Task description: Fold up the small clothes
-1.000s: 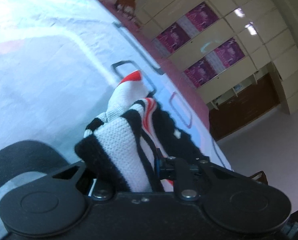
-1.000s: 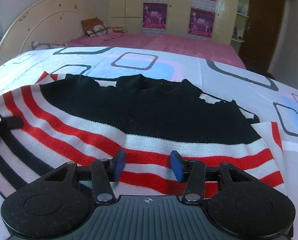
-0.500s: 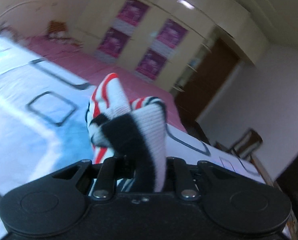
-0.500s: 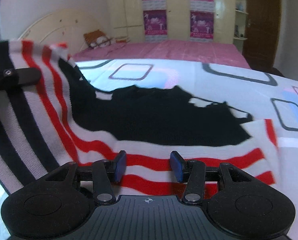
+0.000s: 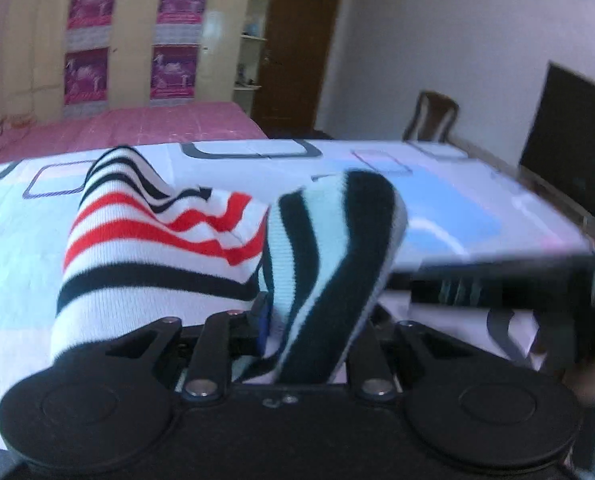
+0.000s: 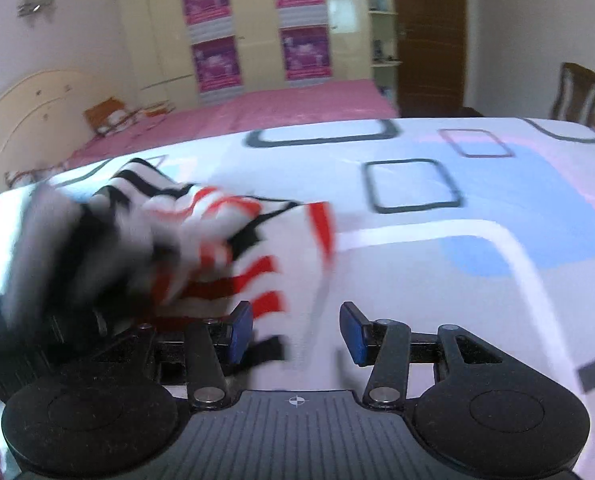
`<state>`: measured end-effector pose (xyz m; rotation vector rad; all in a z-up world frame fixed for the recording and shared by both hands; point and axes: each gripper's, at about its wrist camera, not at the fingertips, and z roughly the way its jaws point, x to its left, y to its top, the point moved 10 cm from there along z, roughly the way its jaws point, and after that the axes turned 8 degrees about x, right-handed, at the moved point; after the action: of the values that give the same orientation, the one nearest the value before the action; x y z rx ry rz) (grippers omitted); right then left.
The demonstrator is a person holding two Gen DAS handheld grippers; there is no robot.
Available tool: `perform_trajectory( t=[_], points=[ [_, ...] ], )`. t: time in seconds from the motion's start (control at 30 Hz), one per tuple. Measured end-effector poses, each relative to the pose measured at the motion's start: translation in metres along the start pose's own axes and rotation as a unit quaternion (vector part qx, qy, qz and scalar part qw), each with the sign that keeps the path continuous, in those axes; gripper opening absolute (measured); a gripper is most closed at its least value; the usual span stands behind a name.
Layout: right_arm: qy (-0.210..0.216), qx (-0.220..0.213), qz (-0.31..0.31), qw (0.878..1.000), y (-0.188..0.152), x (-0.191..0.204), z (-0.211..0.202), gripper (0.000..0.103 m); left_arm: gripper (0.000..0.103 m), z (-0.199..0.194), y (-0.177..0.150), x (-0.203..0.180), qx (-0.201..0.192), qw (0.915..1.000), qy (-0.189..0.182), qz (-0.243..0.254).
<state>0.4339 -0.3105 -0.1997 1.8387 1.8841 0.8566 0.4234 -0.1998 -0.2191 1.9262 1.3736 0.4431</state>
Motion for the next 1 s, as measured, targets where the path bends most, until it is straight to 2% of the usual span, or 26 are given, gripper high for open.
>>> perform_trajectory(
  t=[0.1,0.17,0.23,0.3,0.4,0.5,0.57,0.67,0.77,0.83,0.87,0.93,1.0],
  points=[
    [0.023,-0.014,0.022,0.999,0.012,-0.008,-0.014,0.048,0.032,-0.003,-0.01,-0.009,0.003,0.9992,0.01,0.038],
    [0.064,-0.018,0.043,0.997,0.021,-0.005,-0.02,0.048,0.056,-0.01,-0.017,-0.025,0.005,0.9979,0.007,0.065],
    [0.112,-0.011,0.056,0.992,0.029,0.007,-0.022,0.048,0.069,-0.019,-0.026,-0.037,0.005,0.9955,-0.015,0.093],
    [0.149,0.012,0.056,0.987,0.032,0.022,-0.017,0.048,0.069,-0.021,-0.028,-0.042,0.007,0.9927,-0.022,0.119],
    [0.164,0.051,0.048,0.984,0.026,0.038,0.002,0.048,0.069,-0.034,-0.032,-0.031,0.008,0.994,-0.021,0.107],
    [0.162,0.077,0.049,0.983,0.018,0.045,0.019,0.048,0.069,-0.054,-0.029,-0.006,-0.002,0.9979,-0.006,0.064],
    [0.157,0.079,0.047,0.983,0.017,0.046,0.025,0.048,0.069,-0.064,-0.026,0.018,-0.008,0.9995,0.011,0.03],
    [0.161,0.086,0.044,0.982,0.016,0.045,0.039,0.064,0.069,-0.074,-0.022,0.051,-0.01,0.9991,0.036,-0.022],
    [0.164,0.086,0.038,0.982,0.017,0.05,0.051,0.065,0.069,-0.075,-0.018,0.073,-0.007,0.9965,0.058,-0.059],
    [0.168,0.089,0.04,0.981,0.016,0.053,0.053,0.041,0.069,-0.07,-0.013,0.085,-0.006,0.9948,0.064,-0.079],
    [0.175,0.092,0.047,0.979,0.016,0.054,0.052,0.038,0.069,-0.071,-0.012,0.087,-0.005,0.9941,0.067,-0.085],
    [0.181,0.089,0.048,0.978,0.016,0.054,0.05,0.027,0.069,-0.07,-0.013,0.094,-0.002,0.9927,0.07,-0.099],
    [0.179,0.073,0.047,0.98,0.019,0.05,0.042,0.023,0.069,-0.066,-0.011,0.101,0.003,0.9911,0.065,-0.116]
  ],
)
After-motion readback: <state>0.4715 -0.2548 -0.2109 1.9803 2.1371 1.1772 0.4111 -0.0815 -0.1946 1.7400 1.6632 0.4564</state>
